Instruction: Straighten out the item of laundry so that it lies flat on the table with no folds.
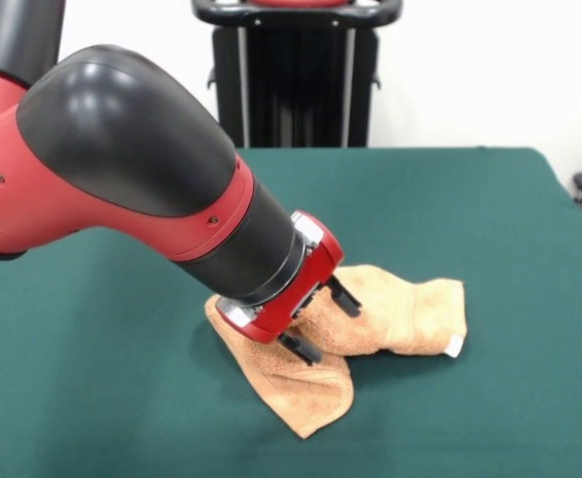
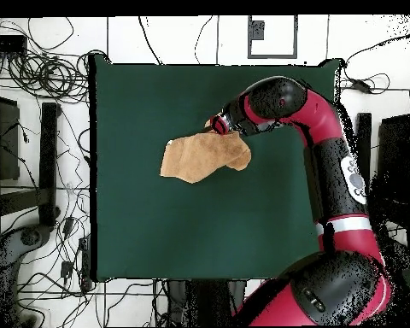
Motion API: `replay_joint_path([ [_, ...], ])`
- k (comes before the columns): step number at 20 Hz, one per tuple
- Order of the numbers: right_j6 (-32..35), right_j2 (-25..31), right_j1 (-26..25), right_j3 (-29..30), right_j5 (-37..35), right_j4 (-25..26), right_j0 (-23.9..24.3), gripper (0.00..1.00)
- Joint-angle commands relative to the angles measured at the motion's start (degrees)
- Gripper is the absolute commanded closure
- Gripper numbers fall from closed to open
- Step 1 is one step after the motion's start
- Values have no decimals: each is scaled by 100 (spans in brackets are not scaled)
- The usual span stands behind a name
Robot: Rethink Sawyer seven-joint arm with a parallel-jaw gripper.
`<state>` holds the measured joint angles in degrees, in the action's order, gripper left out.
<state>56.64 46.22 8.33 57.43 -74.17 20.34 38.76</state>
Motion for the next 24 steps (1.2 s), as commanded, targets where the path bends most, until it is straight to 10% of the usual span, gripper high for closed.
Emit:
replay_joint_path([
  [1, -1270, 21, -127, 540, -35, 221, -169, 0],
  [24, -943, 153, -526, 1487, 1290, 292, 64, 0],
])
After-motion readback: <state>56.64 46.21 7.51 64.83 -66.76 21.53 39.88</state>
